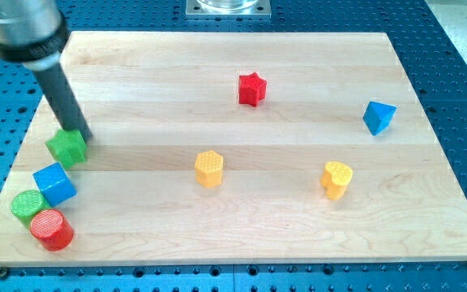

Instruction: Slide the red star to the top center of the board

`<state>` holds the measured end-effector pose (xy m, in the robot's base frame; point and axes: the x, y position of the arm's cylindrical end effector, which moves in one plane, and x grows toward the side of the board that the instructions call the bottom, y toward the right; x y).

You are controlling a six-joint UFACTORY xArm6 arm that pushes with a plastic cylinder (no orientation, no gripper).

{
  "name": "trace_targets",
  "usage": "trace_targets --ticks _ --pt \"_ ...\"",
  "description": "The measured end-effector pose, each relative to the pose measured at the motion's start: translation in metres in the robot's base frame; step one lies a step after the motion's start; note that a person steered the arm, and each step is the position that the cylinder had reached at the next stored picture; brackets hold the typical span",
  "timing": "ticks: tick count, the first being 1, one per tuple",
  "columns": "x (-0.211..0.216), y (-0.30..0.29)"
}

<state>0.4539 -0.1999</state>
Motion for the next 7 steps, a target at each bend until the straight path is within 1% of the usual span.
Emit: trace_targets --ticks 1,2,3,5,6,7 --pt "0.002 0.068" --pt "-0.025 0.185" --pt "-0.072 0.284" --pt "-0.164 0.238" --pt "-0.147 0.261" --pt "-0.14 0.259"
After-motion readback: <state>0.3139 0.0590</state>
